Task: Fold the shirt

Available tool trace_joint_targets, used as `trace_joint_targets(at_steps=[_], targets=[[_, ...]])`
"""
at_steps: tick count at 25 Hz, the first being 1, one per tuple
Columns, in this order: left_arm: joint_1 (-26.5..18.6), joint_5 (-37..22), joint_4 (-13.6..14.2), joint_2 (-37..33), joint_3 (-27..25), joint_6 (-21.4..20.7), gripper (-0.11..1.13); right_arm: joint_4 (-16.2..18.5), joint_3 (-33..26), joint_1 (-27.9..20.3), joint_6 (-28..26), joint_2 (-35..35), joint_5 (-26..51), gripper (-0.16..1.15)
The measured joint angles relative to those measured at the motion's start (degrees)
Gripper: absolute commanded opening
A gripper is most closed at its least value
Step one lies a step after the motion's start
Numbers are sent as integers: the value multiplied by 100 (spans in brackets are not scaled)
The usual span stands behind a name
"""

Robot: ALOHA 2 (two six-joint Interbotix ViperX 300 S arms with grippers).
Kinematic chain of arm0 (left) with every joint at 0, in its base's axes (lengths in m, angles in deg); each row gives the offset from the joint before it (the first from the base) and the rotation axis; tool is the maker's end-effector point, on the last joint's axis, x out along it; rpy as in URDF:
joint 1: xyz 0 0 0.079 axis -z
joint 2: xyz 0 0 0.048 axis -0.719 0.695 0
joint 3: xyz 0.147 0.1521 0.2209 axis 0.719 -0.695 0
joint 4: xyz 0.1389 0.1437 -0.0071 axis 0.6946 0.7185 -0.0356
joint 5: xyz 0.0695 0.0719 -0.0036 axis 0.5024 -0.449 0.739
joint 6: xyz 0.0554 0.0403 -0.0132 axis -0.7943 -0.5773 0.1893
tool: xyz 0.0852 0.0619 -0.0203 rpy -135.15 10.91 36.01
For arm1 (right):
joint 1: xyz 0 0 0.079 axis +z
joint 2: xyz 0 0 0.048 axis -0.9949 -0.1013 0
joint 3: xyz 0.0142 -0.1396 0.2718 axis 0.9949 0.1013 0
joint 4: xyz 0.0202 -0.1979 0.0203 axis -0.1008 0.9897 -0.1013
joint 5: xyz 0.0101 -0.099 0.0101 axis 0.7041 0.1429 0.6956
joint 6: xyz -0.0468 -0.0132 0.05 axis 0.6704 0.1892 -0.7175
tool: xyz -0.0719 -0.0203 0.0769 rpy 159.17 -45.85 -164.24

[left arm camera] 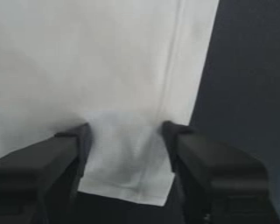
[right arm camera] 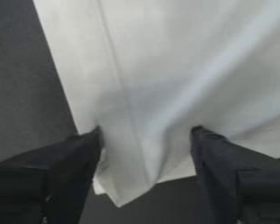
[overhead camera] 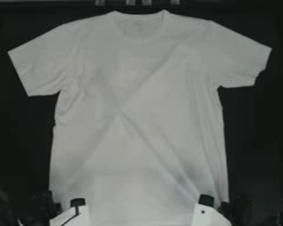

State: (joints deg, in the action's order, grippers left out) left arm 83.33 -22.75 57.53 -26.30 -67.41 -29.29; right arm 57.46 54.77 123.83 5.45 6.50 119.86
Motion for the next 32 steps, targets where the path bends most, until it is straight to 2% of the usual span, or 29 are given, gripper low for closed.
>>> trace_joint_targets(at_steps=[2, 4, 8, 9, 10, 11, 15, 20, 25, 29, 32], targets=[[-26, 141, -79, -44, -114, 9, 65, 0, 0, 0, 0, -9, -26, 80], [-79, 272, -158, -44, -167, 0, 45, -9, 0, 0, -9, -26, -62, 65], [-97, 510, -229, -62, -290, -18, 6, 0, 0, -18, 9, -53, -70, 15], [-88, 536, -229, -70, -299, -79, -1, 0, 0, -18, 18, -53, -70, 1], [-88, 545, -229, -88, -299, -149, -5, 18, 0, -9, 44, -53, -79, -6], [-88, 545, -229, -105, -308, -211, -4, 18, 0, 9, 70, -53, -88, -6], [-70, 378, -220, -123, -229, -360, 7, 9, -9, 18, 141, -53, -79, 8], [-18, 53, -35, -185, -97, -308, 6, 44, -70, 62, 97, 53, 35, 7], [97, -659, 308, -281, 246, -132, 6, 246, -114, 229, -114, 246, 439, 7], [264, -1283, 729, -492, 633, 211, 6, 562, -229, 352, -308, 606, 905, 7], [422, -1679, 940, -650, 817, 483, 6, 800, -316, 439, -457, 870, 1169, 7]])
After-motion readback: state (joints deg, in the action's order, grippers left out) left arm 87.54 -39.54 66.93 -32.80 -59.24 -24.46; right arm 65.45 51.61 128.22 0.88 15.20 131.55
